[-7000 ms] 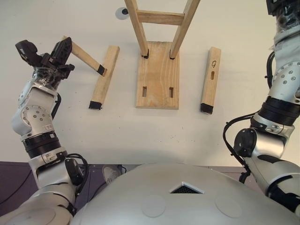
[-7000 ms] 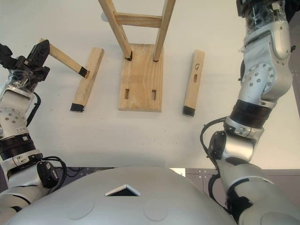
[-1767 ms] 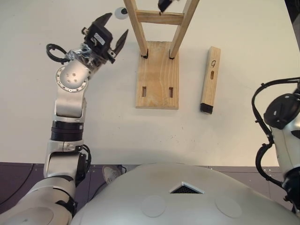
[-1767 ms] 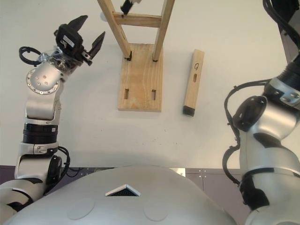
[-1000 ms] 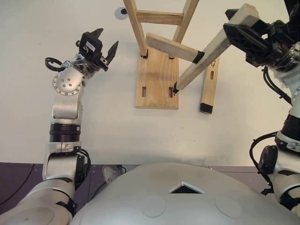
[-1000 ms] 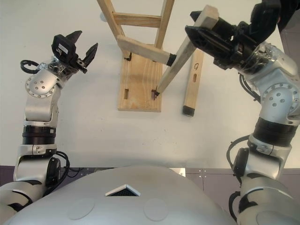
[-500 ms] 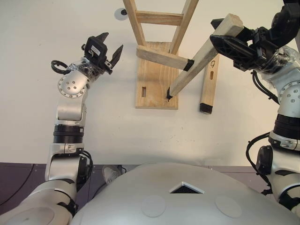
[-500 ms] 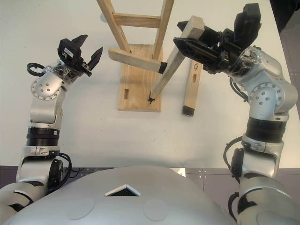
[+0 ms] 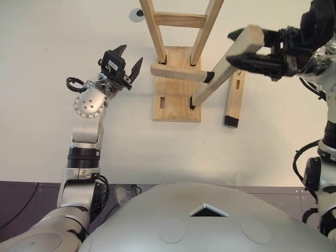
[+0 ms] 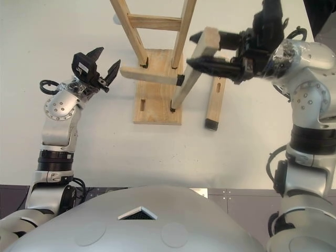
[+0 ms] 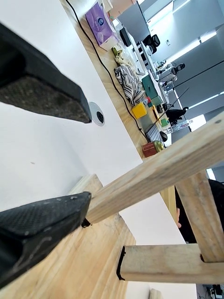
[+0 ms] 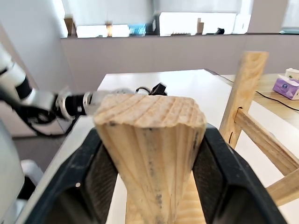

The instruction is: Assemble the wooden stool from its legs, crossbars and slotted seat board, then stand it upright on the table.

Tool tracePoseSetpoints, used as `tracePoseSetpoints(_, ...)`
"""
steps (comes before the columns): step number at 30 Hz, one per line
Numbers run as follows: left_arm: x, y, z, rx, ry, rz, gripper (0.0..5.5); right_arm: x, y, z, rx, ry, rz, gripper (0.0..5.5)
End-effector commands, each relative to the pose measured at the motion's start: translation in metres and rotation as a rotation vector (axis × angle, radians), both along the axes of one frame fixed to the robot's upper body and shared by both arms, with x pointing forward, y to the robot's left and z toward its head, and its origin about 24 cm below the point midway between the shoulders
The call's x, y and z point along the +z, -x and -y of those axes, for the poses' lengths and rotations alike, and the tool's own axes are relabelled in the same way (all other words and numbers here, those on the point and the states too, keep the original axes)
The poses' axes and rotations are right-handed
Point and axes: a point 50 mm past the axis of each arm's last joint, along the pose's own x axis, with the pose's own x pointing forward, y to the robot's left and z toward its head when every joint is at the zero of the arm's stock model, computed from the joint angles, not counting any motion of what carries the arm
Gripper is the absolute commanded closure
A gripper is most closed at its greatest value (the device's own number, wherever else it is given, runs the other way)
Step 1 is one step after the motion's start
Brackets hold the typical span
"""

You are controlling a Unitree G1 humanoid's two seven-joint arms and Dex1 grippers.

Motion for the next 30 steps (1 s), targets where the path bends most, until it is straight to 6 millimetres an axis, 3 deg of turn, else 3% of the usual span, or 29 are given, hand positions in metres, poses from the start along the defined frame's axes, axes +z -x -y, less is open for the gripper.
tracePoseSetpoints(1,0.0,0.002,-0.005,0.021,-0.008,-0.008,2.82,-0.017,0.013,-0.004,0.026,0.153,-0.01,3.44)
tracePoseSetpoints(8,-0.003,0.004,-0.005,0.035,-0.004,-0.016,2.82,-0.058,0.02,-0.014,0.005,0.329,-0.065,3.44)
tracePoseSetpoints(11,-0.003,0.003,-0.005,0.038,-0.001,-0.016,2.82,-0.056,0.016,-0.015,-0.007,0.323,-0.072,3.44)
tracePoseSetpoints(17,-0.003,0.001,-0.004,0.054,0.013,-0.016,2.82,-0.038,-0.009,-0.012,-0.055,0.333,-0.018,2.22)
tracePoseSetpoints(19,-0.004,0.001,-0.005,0.058,0.013,-0.016,2.82,-0.036,-0.009,-0.007,-0.049,0.369,-0.003,2.22)
tracePoseSetpoints(21,-0.002,0.001,-0.008,0.066,0.007,-0.01,2.82,-0.046,-0.009,0.004,-0.092,0.5,0.011,2.22)
tracePoseSetpoints(23,0.001,0.001,-0.017,0.093,-0.009,-0.009,2.82,-0.057,-0.012,0.018,-0.251,0.546,-0.023,2.22)
tracePoseSetpoints(26,0.005,0.001,-0.028,0.172,0.001,-0.01,2.82,-0.076,-0.014,0.032,-0.589,0.471,-0.156,1.7)
tracePoseSetpoints(30,0.008,-0.001,-0.036,0.29,0.052,-0.011,2.82,-0.091,-0.01,0.018,-0.946,0.282,-0.31,1.06)
